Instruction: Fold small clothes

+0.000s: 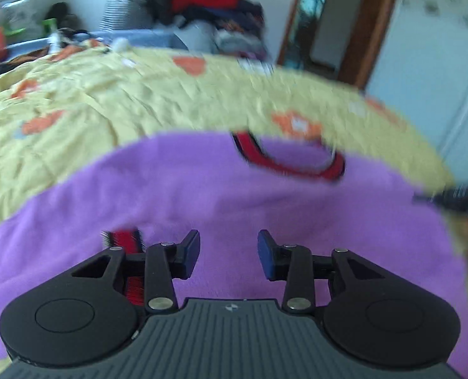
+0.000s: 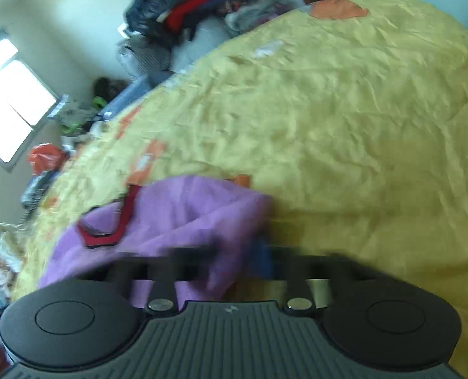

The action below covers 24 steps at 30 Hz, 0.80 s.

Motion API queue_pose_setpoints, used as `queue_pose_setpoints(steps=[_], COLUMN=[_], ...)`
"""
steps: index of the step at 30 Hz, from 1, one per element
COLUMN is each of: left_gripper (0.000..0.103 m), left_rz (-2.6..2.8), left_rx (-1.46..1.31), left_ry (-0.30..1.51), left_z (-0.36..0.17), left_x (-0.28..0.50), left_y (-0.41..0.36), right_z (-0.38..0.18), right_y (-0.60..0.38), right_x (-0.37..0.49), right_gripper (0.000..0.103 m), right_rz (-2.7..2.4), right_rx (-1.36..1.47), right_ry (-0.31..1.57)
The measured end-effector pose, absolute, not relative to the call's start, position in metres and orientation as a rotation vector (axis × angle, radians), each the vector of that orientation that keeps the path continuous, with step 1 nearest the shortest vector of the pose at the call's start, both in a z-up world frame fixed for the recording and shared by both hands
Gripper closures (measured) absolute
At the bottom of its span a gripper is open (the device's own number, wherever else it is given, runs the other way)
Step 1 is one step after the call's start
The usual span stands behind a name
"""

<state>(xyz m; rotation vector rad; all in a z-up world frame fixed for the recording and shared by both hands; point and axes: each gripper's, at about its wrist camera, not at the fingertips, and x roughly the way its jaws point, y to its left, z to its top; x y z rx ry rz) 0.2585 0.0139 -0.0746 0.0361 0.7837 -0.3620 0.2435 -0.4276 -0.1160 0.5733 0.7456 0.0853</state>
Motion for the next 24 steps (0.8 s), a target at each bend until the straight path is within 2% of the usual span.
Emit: queue_pose_setpoints(steps=[2,4,8,9,10,11,12,15,17,20,22,24], left_gripper=[0.062,0.053,0.044,0.037,0.031,0.016,0.006,0.007,0.004,0.009,0.006,0.0], left_rz=[-0.344,-0.349,-0.341,-0.338,-0.336,-0.335,-0.333,-0.304,-0.249,-0.213,-0.157,-0.07], left_rx=[0.1,0.103,0.086,0.068,0.031,-0.016,-0.055,-0.065,0.002,-0.004,-0.097,-0.228], left_ry=[0.822,0.785,0.777,0.785,0.785,0.768,0.751,0.808,0.785,0.808,0.714,0.583], left_z=[-0.095,-0.1,-0.101,-0.097,-0.093,-0.088,-0.086,-0.098,-0.102,-0.089,-0.069,-0.056], left_x=[0.265,0.263,0.26,0.258,0.254,0.249,0.245,0.251,0.25,0.238,0.211,0.172], left_y=[0.006,0.007,0.01,0.014,0.02,0.029,0.037,0.047,0.045,0.06,0.094,0.145], right_z=[-0.101,-0.094,-0.104,-0.096,-0.086,-0.077,-0.072,-0.086,-0.109,-0.102,-0.09,-0.079], right_y=[-0.424,-0.434,-0.435,-0.433,-0.426,-0.414,-0.399,-0.358,-0.342,-0.341,-0.335,-0.322], right_x=[0.237,0.238,0.247,0.238,0.227,0.218,0.209,0.196,0.201,0.198,0.189,0.178], right_gripper=[0.1,0.1,0.1,0.095,0.095,0.095,0.095,0.094,0.094,0.091,0.069,0.008], right_rz=[0.063,0.034,-0.085,-0.099,-0.074,-0.029,0.026,0.143,0.135,0.082,0.073,0.158], right_rx=[0.493,0.494,0.341,0.348,0.342,0.343,0.341,0.325,0.271,0.302,0.324,0.336], right_ry=[0.699,0.679,0.778,0.755,0.716,0.685,0.674,0.707,0.764,0.756,0.724,0.681])
